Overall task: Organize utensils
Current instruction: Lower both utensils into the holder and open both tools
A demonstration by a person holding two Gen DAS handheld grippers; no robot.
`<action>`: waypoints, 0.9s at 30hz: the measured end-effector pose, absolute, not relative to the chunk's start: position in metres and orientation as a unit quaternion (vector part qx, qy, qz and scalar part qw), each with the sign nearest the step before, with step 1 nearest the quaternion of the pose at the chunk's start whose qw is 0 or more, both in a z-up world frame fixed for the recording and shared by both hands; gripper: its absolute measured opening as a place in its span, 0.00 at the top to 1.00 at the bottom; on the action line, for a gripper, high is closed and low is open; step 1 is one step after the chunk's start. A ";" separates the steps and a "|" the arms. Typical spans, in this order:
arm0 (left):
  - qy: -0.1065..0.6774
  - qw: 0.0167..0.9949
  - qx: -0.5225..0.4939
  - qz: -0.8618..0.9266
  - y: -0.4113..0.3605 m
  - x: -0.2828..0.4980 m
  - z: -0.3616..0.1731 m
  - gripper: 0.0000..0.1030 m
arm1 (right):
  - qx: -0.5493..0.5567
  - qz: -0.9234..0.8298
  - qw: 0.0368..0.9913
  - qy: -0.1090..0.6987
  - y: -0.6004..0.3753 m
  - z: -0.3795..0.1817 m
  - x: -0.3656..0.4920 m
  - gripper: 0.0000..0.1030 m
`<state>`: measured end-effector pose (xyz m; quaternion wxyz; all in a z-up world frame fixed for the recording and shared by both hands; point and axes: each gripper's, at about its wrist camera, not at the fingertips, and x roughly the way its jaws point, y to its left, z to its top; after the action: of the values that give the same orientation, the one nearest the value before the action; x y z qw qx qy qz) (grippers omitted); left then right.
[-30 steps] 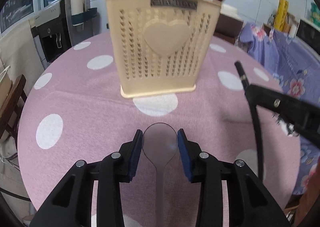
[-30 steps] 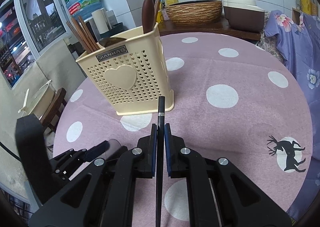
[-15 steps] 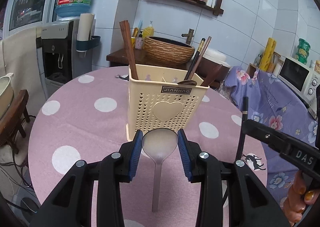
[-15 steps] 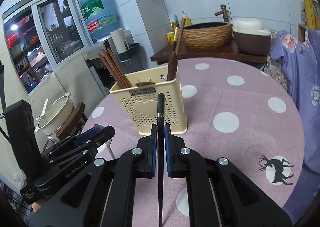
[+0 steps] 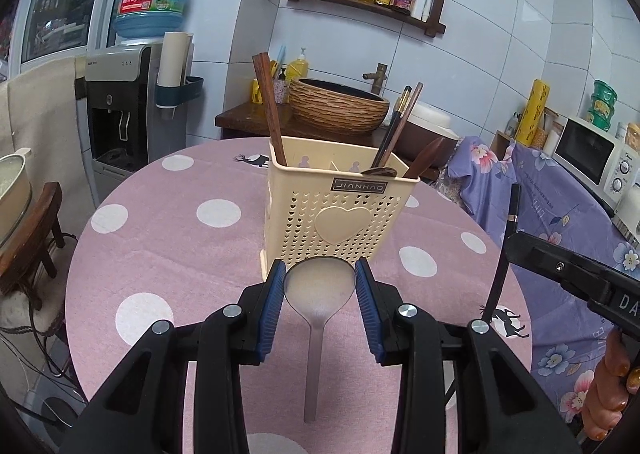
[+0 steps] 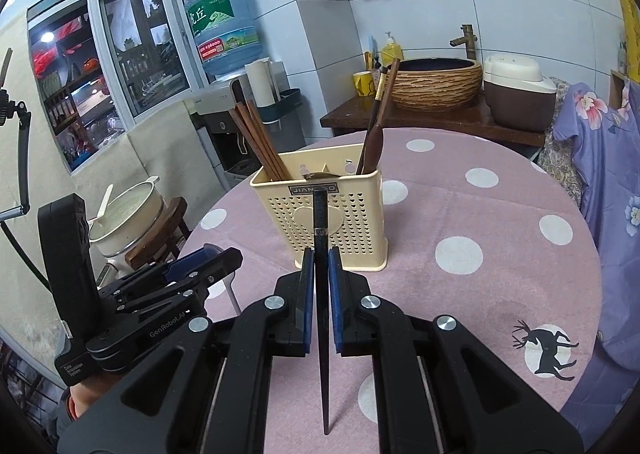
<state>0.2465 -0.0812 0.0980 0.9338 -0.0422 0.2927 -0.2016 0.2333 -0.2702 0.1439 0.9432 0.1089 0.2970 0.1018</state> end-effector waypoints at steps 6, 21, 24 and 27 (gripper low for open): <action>0.290 0.934 -0.046 -0.205 -0.077 0.245 0.101 0.65 | 0.111 0.113 0.943 0.294 -0.267 0.150 0.229 0.92; 0.283 0.934 -0.058 -0.210 -0.065 0.249 0.117 0.65 | 0.098 0.133 0.947 0.276 -0.253 0.171 0.229 0.92; 0.282 0.933 -0.059 -0.215 -0.064 0.249 0.121 0.65 | 0.097 0.137 0.947 0.275 -0.250 0.175 0.231 0.92; 0.281 0.933 -0.059 -0.218 -0.063 0.251 0.125 0.65 | 0.099 0.143 0.945 0.277 -0.248 0.179 0.234 0.92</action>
<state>0.2506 -0.0626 0.1253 0.9329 -0.0586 0.2811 -0.2176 0.2344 -0.2479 0.1794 0.9452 0.0987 0.2766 0.1425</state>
